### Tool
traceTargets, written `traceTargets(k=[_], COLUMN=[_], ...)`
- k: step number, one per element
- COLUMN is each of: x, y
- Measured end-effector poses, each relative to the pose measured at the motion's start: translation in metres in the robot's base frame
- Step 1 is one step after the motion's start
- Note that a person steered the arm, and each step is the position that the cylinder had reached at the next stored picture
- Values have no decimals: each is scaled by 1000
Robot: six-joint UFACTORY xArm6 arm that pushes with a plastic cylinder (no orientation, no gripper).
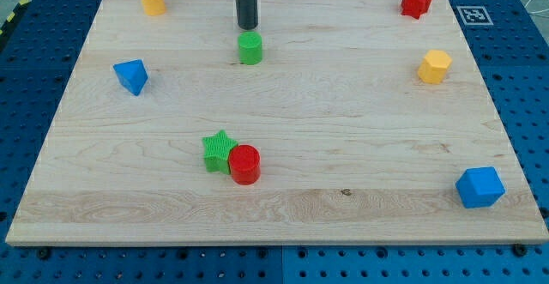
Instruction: Push the green circle towards the green star
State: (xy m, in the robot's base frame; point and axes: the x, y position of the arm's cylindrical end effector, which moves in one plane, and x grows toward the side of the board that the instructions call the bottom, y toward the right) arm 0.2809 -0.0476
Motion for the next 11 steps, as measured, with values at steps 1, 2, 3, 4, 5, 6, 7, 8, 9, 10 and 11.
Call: traceTargets(k=[1, 2, 3, 4, 5, 6, 7, 8, 9, 10, 11], x=[35, 80, 119, 131, 121, 121, 155, 170, 153, 123, 119], y=[5, 13, 13, 13, 15, 46, 55, 48, 39, 39, 36])
